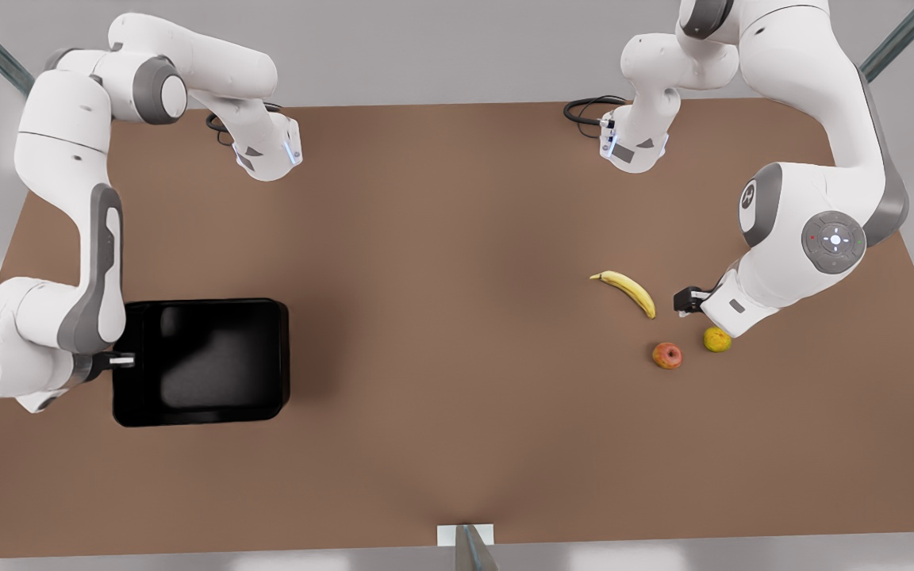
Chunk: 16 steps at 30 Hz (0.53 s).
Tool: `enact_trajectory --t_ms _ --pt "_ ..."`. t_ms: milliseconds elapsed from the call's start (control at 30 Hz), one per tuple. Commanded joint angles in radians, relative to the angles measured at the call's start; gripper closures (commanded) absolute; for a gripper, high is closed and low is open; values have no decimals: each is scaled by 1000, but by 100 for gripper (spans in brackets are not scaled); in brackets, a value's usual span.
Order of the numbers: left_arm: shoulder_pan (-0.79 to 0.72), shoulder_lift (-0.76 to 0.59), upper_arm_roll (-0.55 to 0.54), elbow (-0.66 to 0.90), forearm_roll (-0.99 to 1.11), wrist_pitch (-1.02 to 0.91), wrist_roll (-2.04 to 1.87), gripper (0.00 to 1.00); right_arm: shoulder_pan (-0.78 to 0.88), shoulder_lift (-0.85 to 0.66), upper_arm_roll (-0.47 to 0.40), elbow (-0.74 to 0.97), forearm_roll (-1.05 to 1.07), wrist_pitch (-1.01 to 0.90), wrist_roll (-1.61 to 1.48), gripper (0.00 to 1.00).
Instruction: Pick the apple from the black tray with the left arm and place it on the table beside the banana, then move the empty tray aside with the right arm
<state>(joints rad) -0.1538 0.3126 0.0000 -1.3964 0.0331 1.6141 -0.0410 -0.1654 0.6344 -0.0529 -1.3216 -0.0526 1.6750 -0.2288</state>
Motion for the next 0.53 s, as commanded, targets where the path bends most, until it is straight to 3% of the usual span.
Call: enact_trajectory --t_ms 0,33,67,167,267,500 --pt "0 -1 0 0 2 -2 1 0 1 5 -4 1 -6 86 -488 61" --pt "-1 -1 0 0 2 -2 1 0 6 5 -4 1 -6 101 -469 25" --pt "-1 -1 0 0 2 -2 1 0 6 1 -5 2 -3 100 -445 9" --pt "0 -1 0 0 2 -3 1 0 63 -90 14 39 5 -21 -279 6" --pt "0 -1 0 -1 2 -3 1 0 86 -156 248 180 37 -175 153 6" --pt "14 -1 1 11 -33 -2 89 0 101 -159 229 180 34 -164 249 2"
